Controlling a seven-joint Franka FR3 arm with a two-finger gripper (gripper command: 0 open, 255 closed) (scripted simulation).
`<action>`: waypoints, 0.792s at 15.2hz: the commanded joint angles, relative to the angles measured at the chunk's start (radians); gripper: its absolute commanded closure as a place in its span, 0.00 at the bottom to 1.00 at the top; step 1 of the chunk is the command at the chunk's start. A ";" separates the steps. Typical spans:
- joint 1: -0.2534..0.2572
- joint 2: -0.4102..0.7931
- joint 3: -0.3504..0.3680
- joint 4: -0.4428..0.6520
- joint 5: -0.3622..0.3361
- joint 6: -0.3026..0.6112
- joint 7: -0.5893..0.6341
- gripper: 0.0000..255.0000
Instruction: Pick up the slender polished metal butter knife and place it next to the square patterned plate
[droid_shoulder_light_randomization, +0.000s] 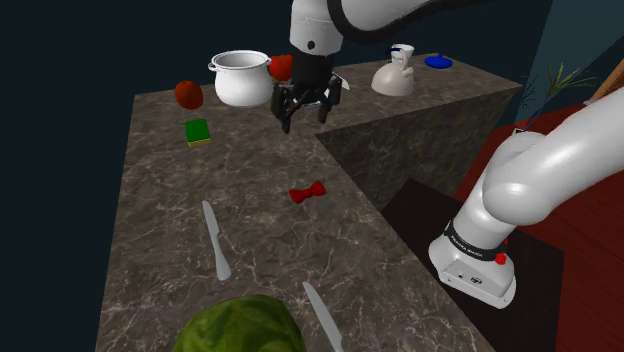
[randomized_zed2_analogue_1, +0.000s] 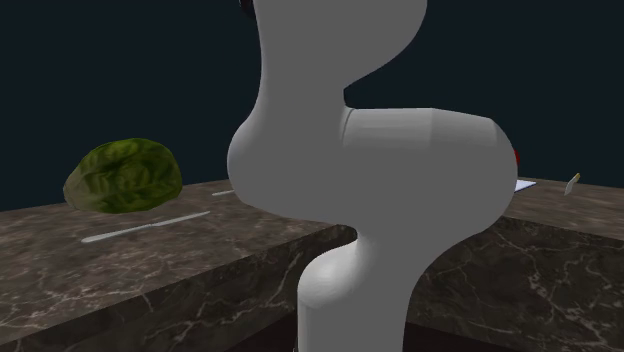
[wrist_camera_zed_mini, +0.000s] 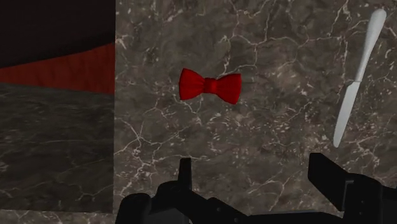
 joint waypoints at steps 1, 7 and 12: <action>-0.003 0.068 0.045 0.023 -0.008 0.035 0.055 0.00; -0.010 0.282 0.170 0.129 -0.079 0.101 0.238 0.00; 0.008 0.495 0.244 0.251 -0.202 0.130 0.414 0.00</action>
